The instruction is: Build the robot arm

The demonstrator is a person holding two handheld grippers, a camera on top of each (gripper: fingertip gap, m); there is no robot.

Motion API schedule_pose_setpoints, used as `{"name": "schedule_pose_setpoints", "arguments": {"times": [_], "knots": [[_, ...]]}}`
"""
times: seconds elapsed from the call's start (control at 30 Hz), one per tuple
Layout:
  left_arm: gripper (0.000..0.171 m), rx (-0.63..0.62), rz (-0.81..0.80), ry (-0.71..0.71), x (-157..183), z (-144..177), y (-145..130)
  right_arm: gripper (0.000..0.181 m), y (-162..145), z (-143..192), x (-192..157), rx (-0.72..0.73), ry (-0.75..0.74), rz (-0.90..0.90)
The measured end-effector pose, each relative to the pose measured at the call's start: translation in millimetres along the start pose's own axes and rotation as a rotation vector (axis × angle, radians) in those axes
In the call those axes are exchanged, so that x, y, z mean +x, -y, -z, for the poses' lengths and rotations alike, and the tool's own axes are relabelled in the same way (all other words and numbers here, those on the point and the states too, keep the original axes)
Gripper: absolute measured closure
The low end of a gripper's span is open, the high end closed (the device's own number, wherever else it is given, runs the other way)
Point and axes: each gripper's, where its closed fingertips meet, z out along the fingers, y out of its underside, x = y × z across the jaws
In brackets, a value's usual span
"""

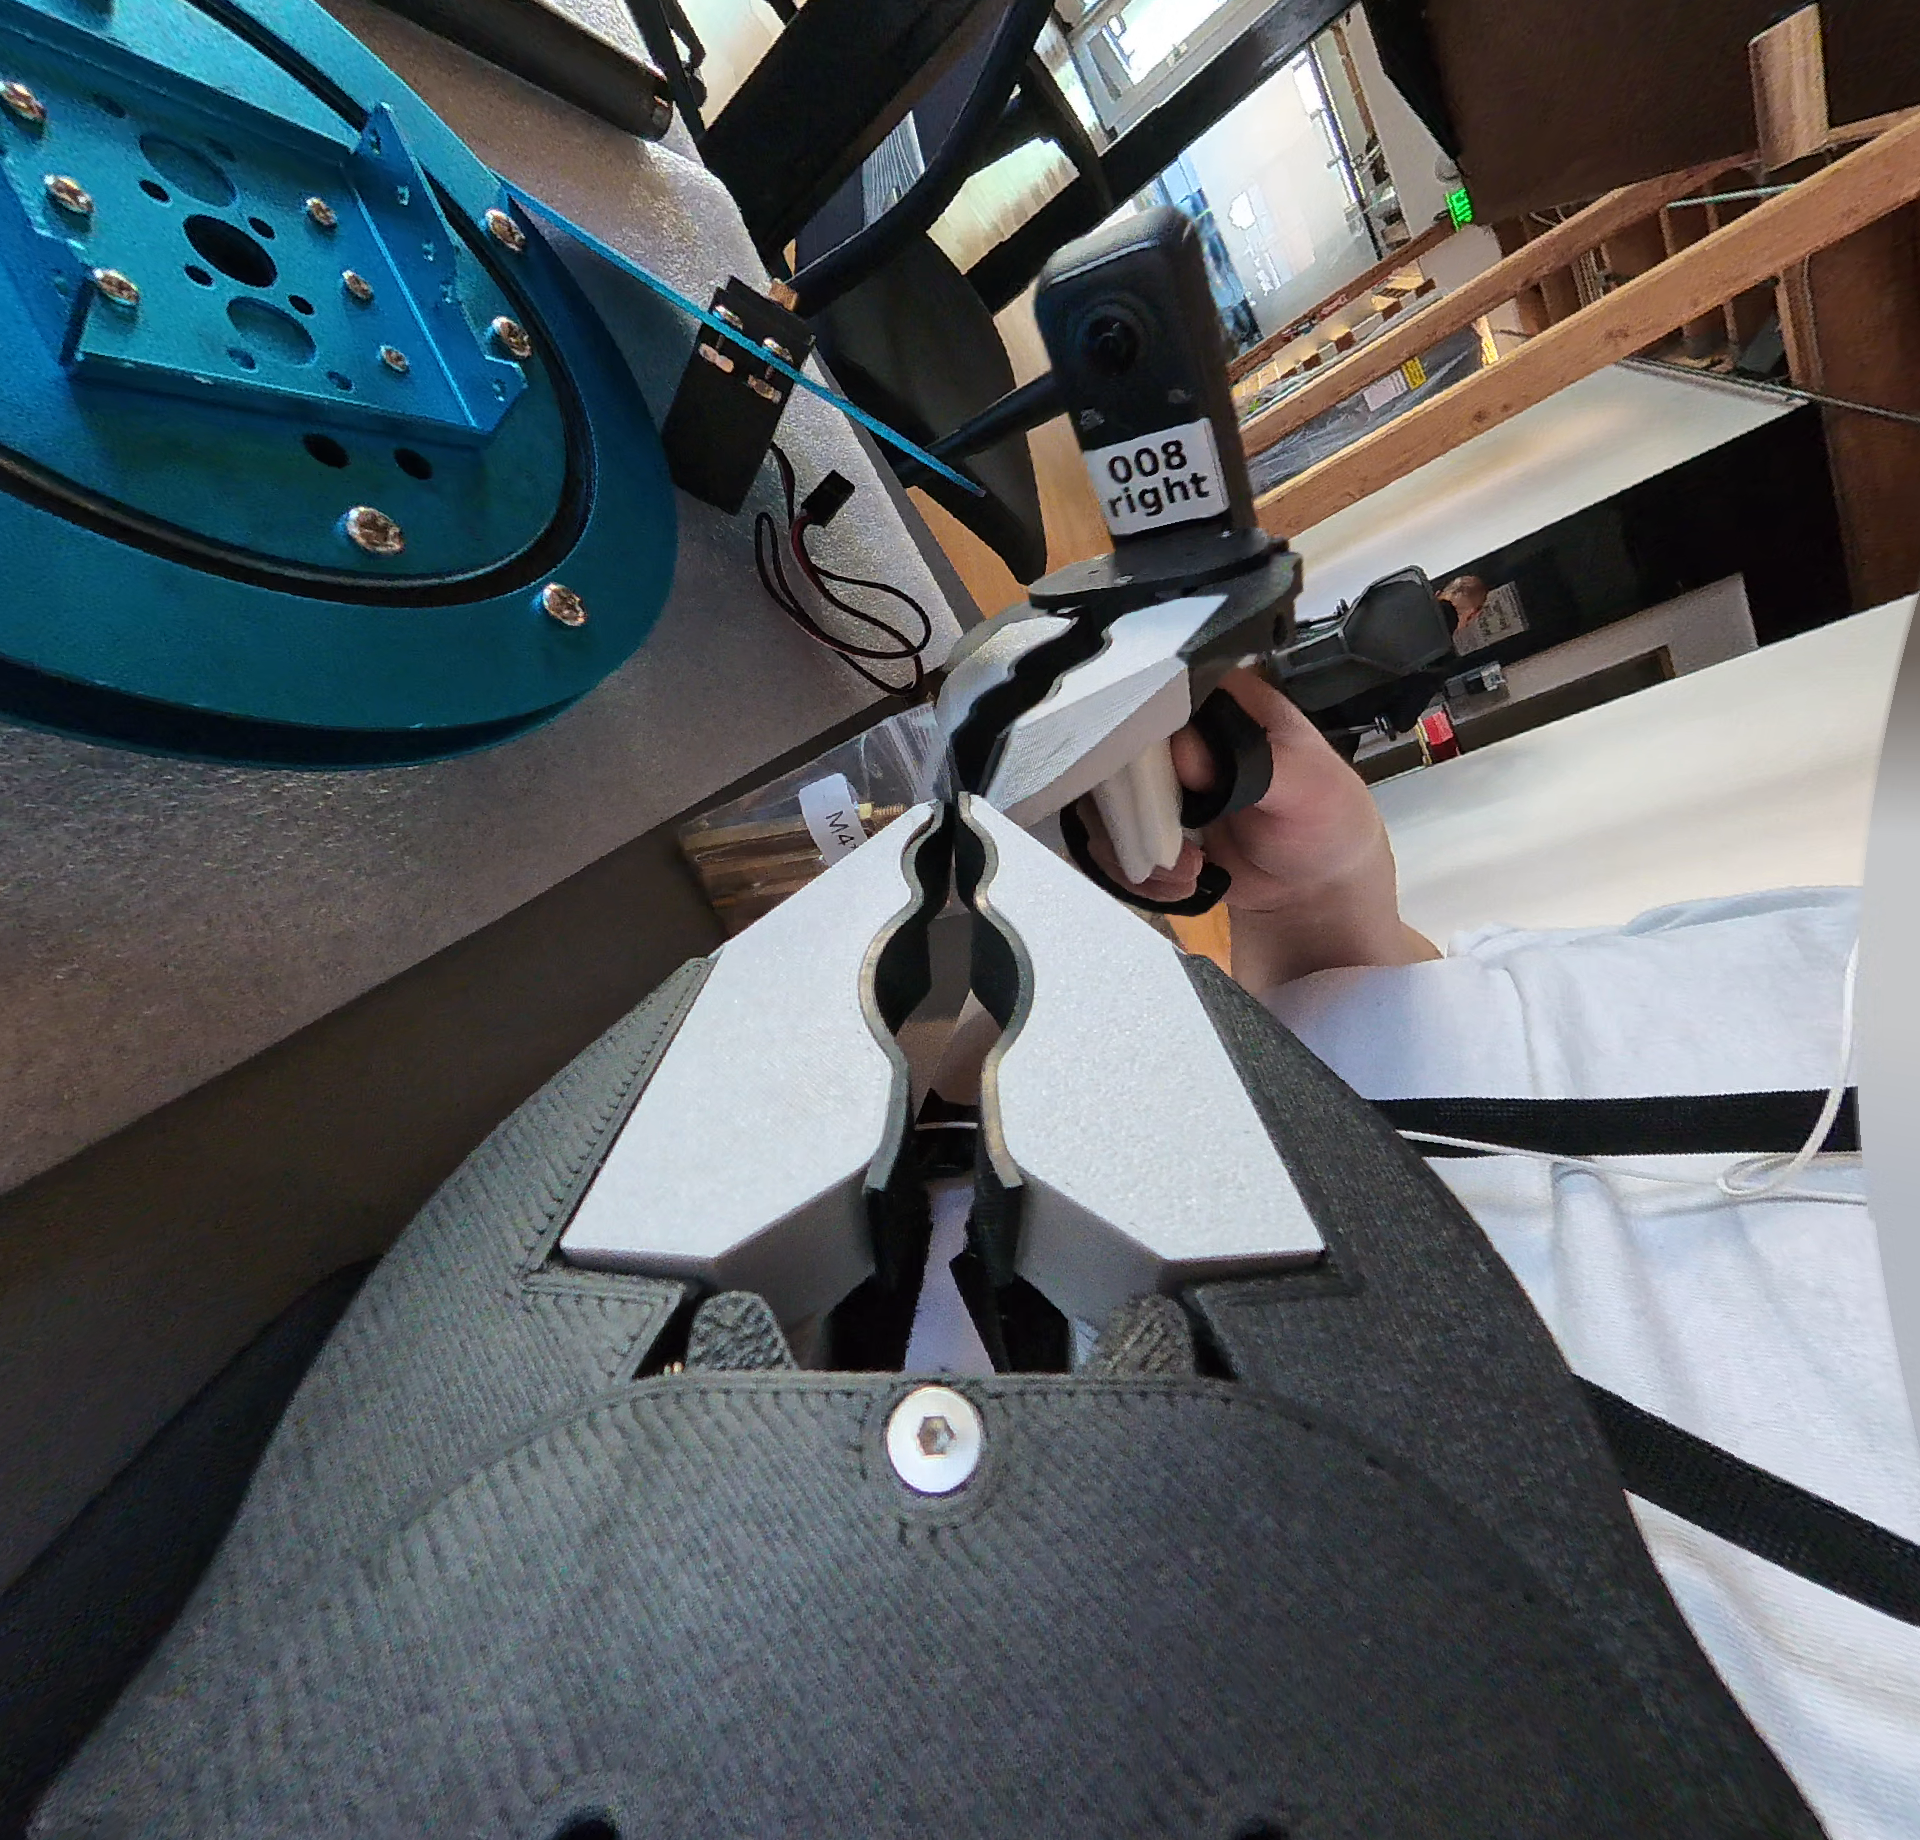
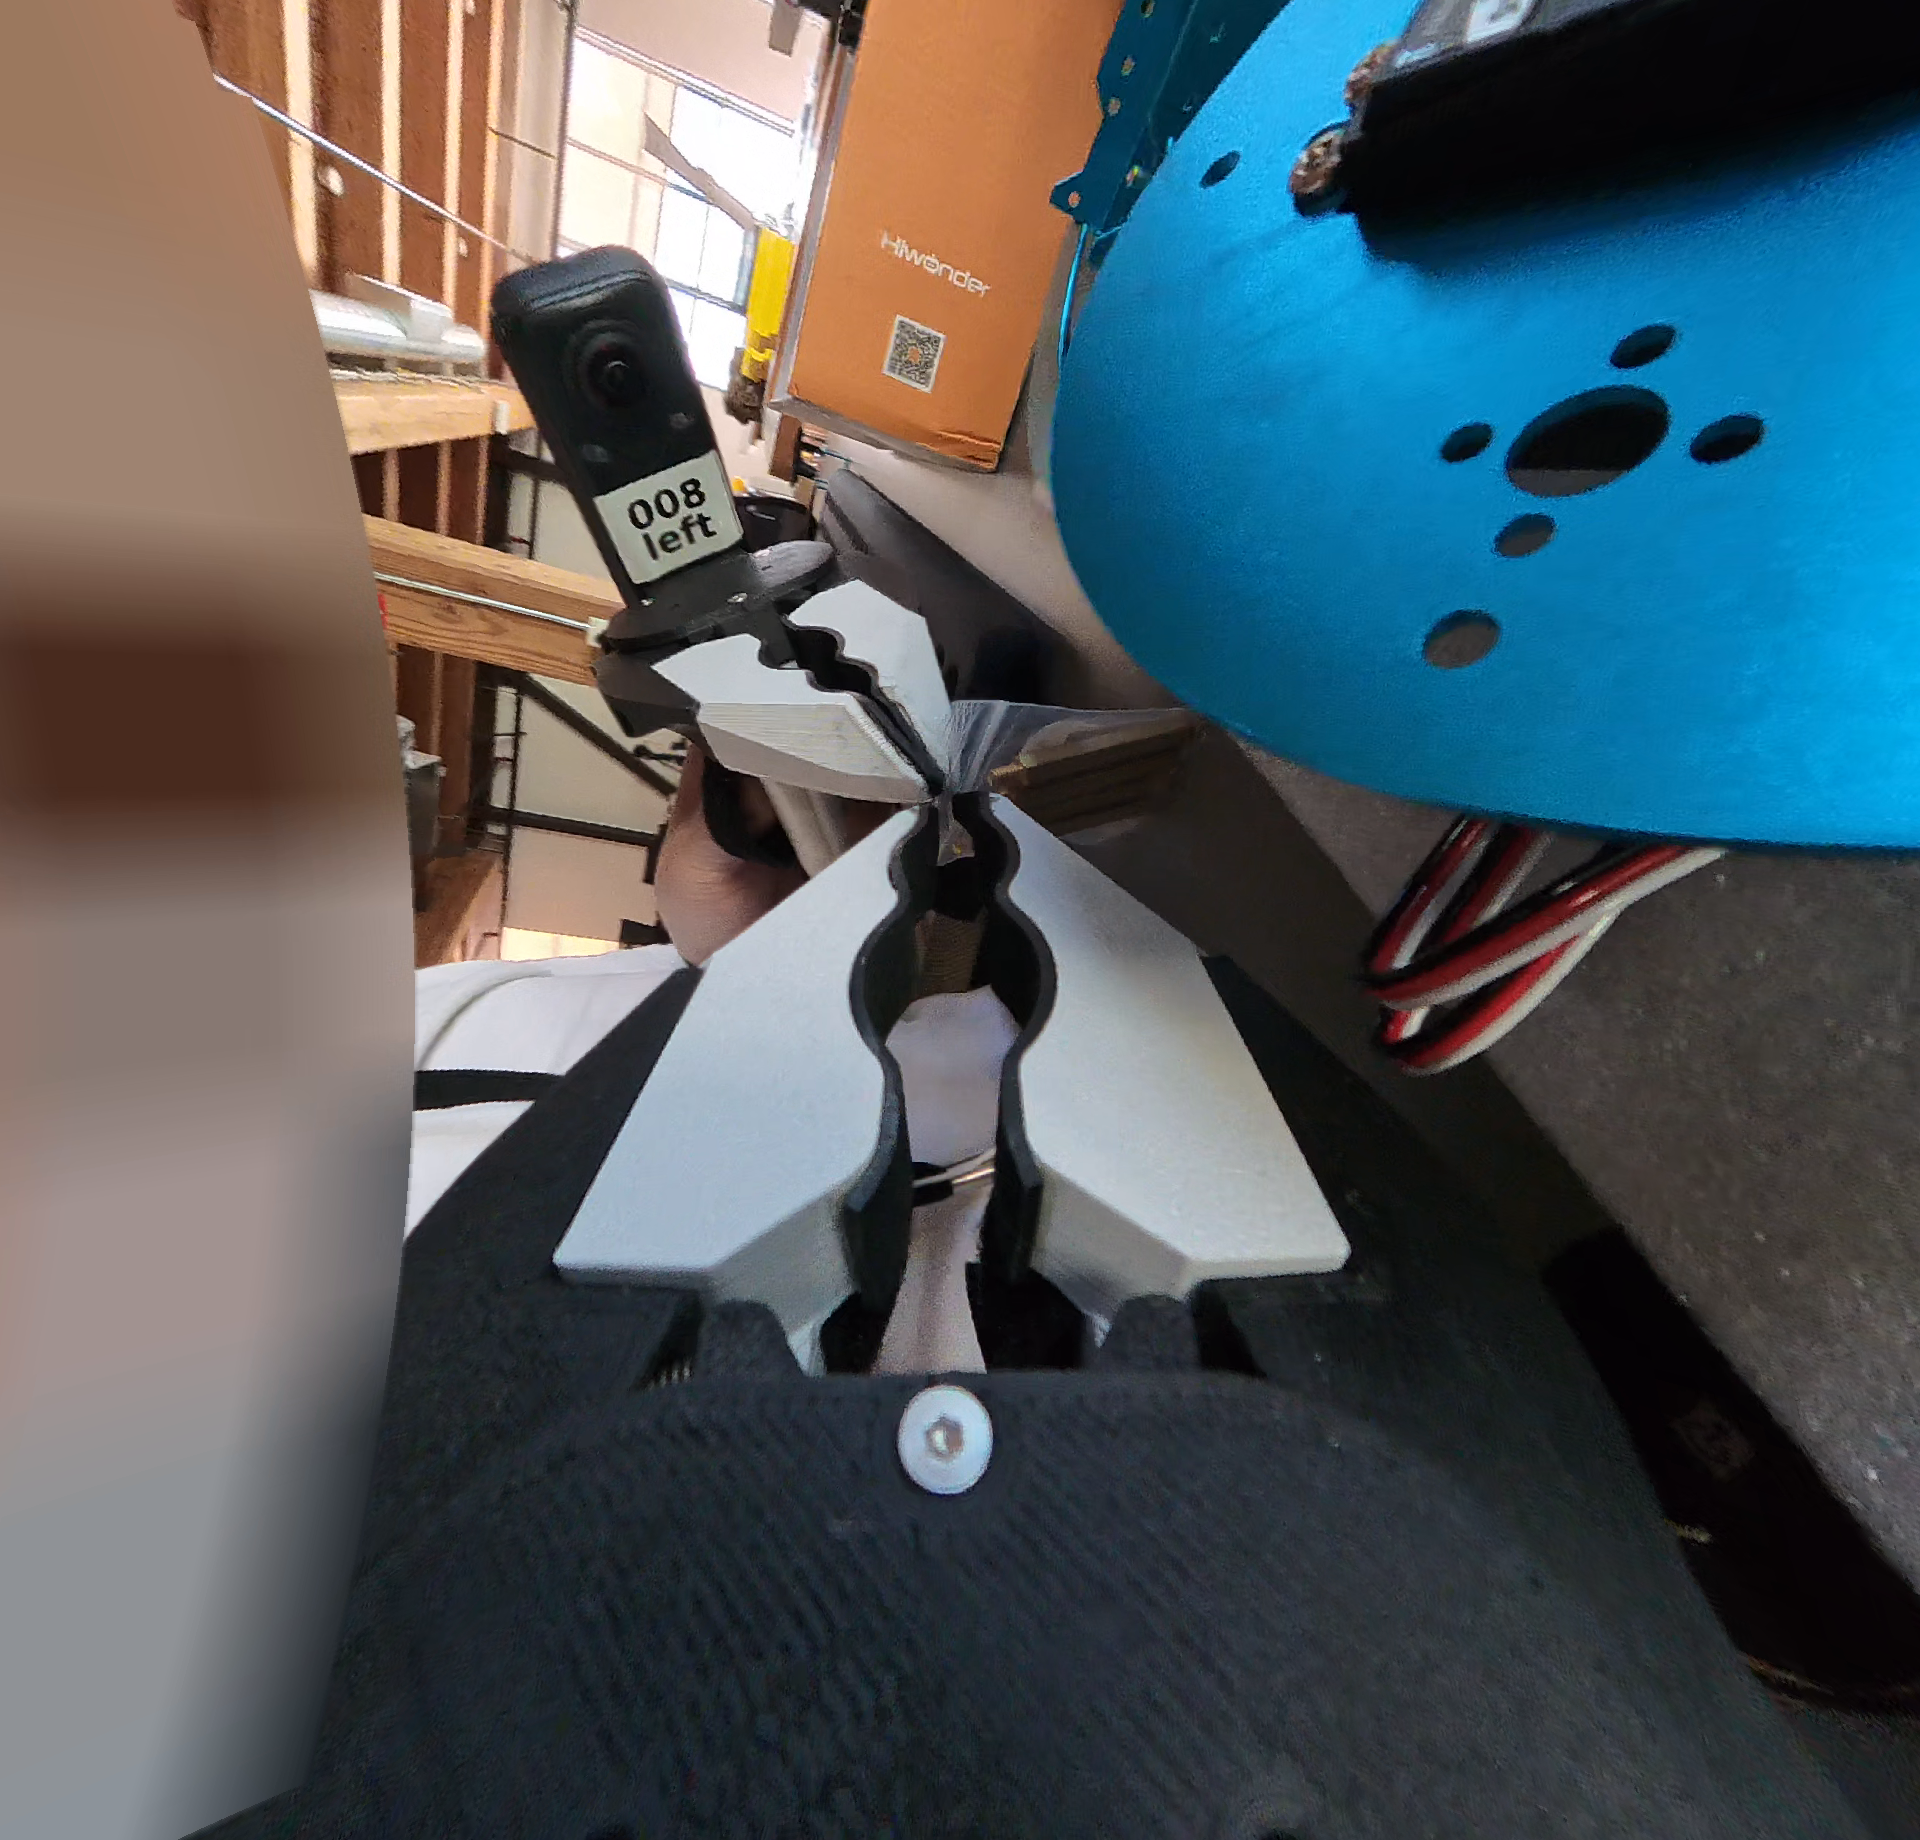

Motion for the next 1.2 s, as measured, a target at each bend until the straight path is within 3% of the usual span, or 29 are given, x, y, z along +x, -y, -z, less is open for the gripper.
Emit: {"name": "schedule_pose_setpoints", "arguments": {"times": [0.43, 0.77, 1.0, 1.07, 1.2], "knots": [[0.171, -0.024, -0.049, 0.027, -0.4, 0.5, -3.3, 0.181, -2.0, 2.4, -0.7, 0.010, 0.017, 0.025], [0.171, -0.056, -0.104, 0.091, -5.3, 1.7, -10.0, 0.181, -5.9, 5.0, 8.4, 0.022, -0.061, 0.079], [0.171, -0.066, -0.111, 0.063, -0.6, -1.1, -10.8, 0.180, -4.6, 3.0, 6.2, 0.035, 0.003, 0.038], [0.171, -0.063, -0.113, 0.059, 0.1, -0.9, -10.4, 0.170, -2.8, 2.4, 8.8, 0.043, -0.007, 0.027], [0.171, -0.056, -0.114, 0.052, 0.5, 0.3, -9.4, 0.175, -0.9, 0.7, 5.0, 0.046, 0.023, 0.020]]}}
